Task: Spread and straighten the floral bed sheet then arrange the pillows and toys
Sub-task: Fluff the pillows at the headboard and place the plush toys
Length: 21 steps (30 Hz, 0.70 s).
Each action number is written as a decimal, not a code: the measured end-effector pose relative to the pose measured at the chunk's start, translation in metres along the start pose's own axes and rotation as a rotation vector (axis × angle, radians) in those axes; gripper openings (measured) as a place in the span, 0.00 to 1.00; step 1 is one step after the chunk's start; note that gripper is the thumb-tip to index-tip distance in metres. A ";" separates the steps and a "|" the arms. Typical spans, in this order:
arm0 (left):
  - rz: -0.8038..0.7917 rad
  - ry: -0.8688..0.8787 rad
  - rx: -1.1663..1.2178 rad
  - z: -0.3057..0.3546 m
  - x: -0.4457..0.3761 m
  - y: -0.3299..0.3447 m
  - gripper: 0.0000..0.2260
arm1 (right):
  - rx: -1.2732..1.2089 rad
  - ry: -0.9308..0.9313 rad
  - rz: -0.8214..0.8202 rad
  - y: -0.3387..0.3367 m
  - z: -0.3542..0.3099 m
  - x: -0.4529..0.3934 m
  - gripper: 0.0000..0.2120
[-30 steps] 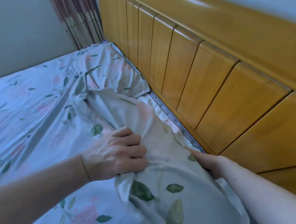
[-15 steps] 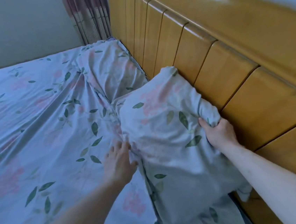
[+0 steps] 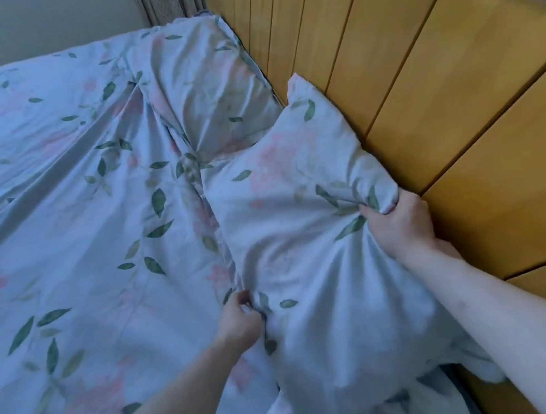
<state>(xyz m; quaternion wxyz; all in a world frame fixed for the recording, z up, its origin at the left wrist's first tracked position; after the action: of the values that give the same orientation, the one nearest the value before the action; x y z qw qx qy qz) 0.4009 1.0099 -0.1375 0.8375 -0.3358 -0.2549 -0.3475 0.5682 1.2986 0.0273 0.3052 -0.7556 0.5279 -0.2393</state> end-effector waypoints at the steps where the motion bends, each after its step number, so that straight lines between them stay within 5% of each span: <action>1: -0.008 -0.008 0.088 0.005 -0.001 0.000 0.22 | -0.068 -0.063 0.062 -0.007 -0.012 0.000 0.10; 6: 0.044 0.032 0.255 0.039 -0.020 -0.010 0.32 | -0.151 -0.230 0.120 -0.016 -0.059 -0.019 0.10; 8: 0.014 0.124 0.018 0.049 -0.023 -0.010 0.30 | -0.078 -0.217 0.112 -0.009 -0.062 -0.033 0.13; 11: -0.080 0.362 -0.655 0.055 -0.023 0.007 0.23 | 0.182 -0.158 -0.026 0.018 -0.059 -0.049 0.28; 13: -0.178 0.350 -0.766 0.046 -0.023 0.019 0.30 | 0.350 -0.132 -0.123 0.032 -0.056 -0.053 0.41; 15: -0.260 0.239 -0.602 0.032 -0.020 0.028 0.40 | 0.471 -0.142 -0.168 0.040 -0.056 -0.054 0.43; 18: -0.254 0.172 -0.235 0.027 -0.015 0.036 0.41 | 0.307 -0.202 -0.117 0.029 -0.065 -0.059 0.16; 21: -0.170 0.117 0.097 0.033 -0.010 0.033 0.35 | 0.178 -0.277 -0.013 0.014 -0.073 -0.061 0.09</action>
<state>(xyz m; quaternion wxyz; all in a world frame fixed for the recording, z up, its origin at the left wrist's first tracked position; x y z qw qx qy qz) 0.4133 1.0562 -0.1360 0.8337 -0.2513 -0.2498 -0.4234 0.4891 1.3373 0.0656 0.4391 -0.7550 0.4524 -0.1804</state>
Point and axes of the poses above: each hand's wrist, its own x-axis away from the middle knuckle, its own y-axis out of the palm, z = x × y, the point moved 7 cm from there along -x, towards the middle knuckle
